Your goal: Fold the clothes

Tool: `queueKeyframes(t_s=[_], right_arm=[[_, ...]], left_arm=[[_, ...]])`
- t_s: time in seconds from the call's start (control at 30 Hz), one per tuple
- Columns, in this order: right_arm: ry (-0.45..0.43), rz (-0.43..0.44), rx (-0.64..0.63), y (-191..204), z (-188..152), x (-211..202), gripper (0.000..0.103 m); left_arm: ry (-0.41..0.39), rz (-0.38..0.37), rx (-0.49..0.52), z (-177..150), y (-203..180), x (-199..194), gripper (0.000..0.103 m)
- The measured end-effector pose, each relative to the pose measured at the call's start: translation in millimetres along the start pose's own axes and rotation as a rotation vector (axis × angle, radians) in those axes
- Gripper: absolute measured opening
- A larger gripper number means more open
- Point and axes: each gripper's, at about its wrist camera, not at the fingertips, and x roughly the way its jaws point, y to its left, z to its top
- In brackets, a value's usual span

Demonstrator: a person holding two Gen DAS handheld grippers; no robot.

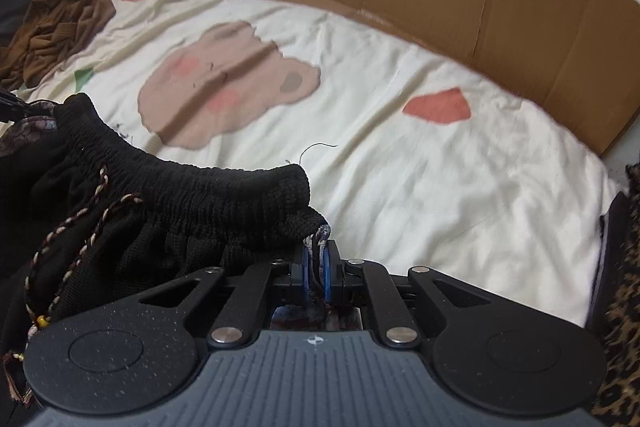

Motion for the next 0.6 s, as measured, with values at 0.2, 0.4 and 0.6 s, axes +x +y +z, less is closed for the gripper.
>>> queueKeyframes(t_s=[0.2, 0.4, 0.6], right_arm=[[0.027, 0.04, 0.057, -6.0, -8.6, 14.4, 0.012], [-0.001, 0.076, 0.152, -29.2, -6.3, 3.5, 0.035], [-0.015, 0.138, 0.173, -45.1, 0.4, 4.4, 0.039]], left_arm=[[0.031, -0.006, -0.109, -10.1, 9.8, 8.2, 0.015], [-0.005, -0.003, -0.107, -8.4, 9.0, -18.0, 0.034], [-0.078, -0.03, -0.126, 5.6, 9.8, -40.1, 0.054]])
